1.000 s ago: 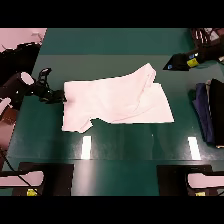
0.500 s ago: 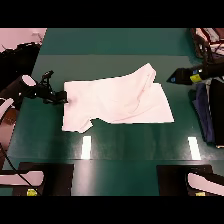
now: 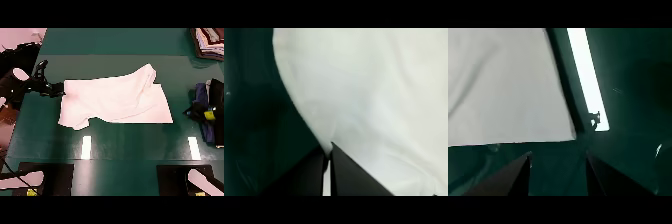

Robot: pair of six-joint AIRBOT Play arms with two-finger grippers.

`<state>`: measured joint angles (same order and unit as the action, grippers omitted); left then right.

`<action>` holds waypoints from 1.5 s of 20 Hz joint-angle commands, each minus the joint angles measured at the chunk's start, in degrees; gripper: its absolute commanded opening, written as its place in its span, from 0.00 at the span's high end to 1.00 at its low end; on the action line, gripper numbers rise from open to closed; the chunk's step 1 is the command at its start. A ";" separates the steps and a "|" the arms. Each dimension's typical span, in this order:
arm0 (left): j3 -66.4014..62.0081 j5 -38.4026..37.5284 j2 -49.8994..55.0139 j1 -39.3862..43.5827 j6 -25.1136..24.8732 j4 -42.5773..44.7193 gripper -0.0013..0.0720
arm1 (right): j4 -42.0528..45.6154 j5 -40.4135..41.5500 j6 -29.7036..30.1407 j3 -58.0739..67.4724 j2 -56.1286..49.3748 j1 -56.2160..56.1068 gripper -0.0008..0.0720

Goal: Fold the shirts.

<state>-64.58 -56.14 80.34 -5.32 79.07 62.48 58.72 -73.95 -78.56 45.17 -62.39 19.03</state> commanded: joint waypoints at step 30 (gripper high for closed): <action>-43.32 -3.74 -35.78 -0.13 0.70 -1.03 0.95 | 2.05 16.26 3.06 50.75 15.30 -13.53 0.96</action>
<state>-97.34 -61.10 48.73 -5.41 79.44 61.32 54.37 -59.51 -75.40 86.61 -51.00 5.52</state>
